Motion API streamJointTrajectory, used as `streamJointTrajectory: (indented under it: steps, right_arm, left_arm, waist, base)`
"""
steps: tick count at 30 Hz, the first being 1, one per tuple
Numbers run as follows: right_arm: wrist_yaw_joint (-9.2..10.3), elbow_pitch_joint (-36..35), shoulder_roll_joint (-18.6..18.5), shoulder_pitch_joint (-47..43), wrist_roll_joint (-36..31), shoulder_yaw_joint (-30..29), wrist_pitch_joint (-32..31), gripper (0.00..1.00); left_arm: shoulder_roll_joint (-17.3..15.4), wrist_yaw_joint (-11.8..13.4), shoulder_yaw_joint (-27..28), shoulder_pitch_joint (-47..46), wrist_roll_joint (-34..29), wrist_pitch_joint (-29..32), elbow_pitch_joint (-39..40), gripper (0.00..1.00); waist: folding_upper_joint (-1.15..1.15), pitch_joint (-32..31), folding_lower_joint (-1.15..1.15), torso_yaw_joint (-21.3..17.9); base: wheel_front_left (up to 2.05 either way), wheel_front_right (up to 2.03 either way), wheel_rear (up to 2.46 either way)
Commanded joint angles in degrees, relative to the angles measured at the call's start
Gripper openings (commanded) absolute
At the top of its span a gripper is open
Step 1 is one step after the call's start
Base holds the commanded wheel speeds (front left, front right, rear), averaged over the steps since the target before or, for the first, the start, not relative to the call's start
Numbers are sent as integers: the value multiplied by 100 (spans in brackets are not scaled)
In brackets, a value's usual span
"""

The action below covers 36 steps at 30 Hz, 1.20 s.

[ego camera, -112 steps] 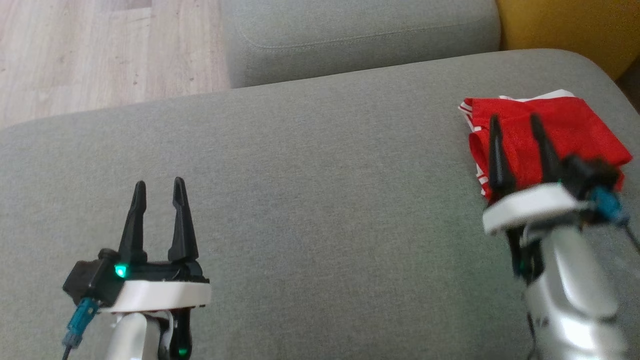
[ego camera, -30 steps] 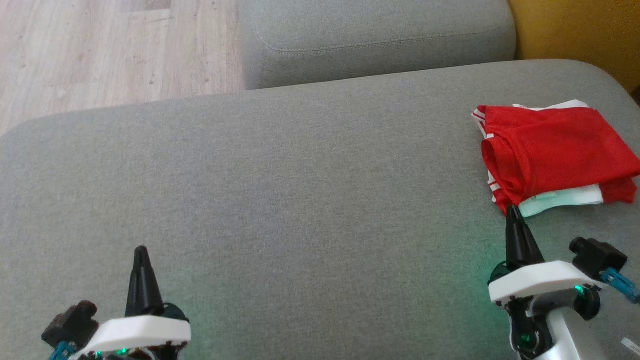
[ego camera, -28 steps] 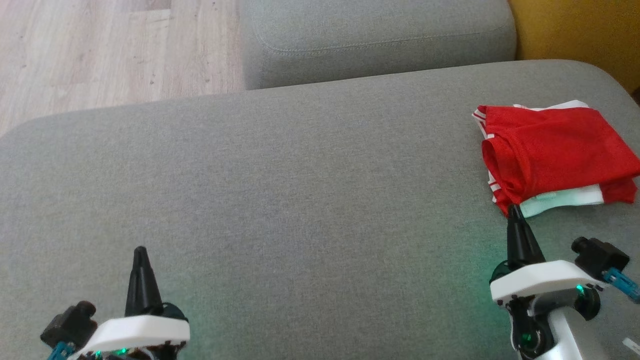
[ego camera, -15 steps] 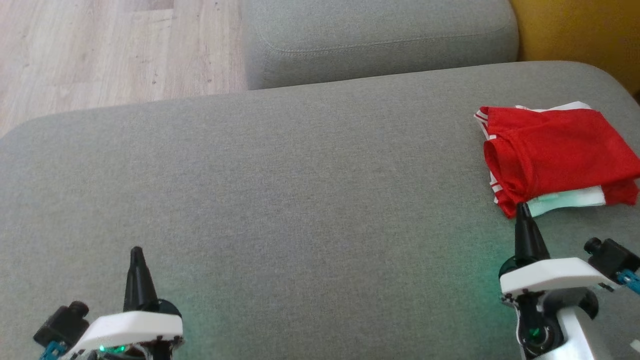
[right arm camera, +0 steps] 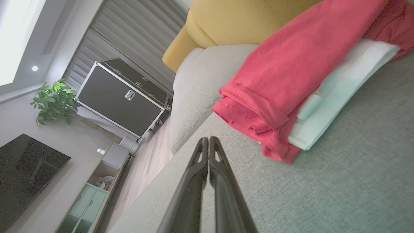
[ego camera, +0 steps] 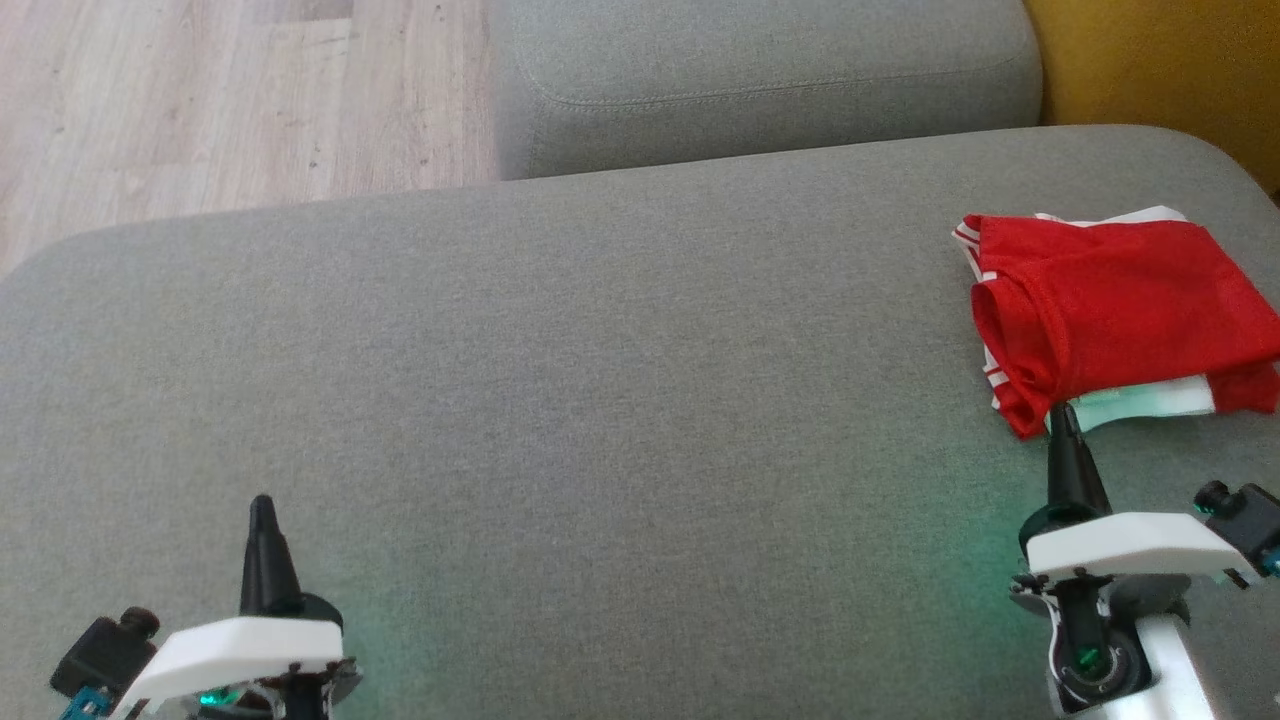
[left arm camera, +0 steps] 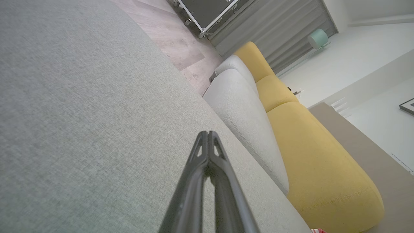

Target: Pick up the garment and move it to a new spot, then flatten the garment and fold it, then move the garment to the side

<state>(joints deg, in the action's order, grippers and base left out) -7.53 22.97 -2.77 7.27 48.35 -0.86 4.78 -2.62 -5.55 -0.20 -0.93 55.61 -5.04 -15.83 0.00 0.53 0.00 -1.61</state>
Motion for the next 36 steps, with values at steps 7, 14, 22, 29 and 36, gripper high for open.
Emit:
streamJointTrajectory:
  steps: [7,14,22,29,36]
  right_arm:
    - [2,-297,-23,94,598,-52,-150,0]
    - [2,-357,-21,73,982,-104,-249,0]
    - [3,-438,-20,46,1491,-173,-381,0]
    - [3,-509,-18,22,1939,-234,-497,0]
    - [3,-589,-17,-5,2450,-303,-629,0]
  left_arm:
    - [-14,-54,189,-324,494,150,186,0]
    - [-15,-68,238,-344,814,252,185,0]
    - [-17,-87,303,-372,1240,387,184,0]
    - [-18,-104,360,-396,1614,506,182,0]
    - [-20,-122,426,-423,2041,641,181,0]
  waist:
    - [0,-4,0,19]
    - [0,-7,0,34]
    - [0,-11,0,53]
    - [0,-15,0,70]
    - [0,-19,0,89]
  base:
    - [0,0,0]
    - [0,0,0]
    - [0,0,0]
    - [0,0,0]
    - [0,0,0]
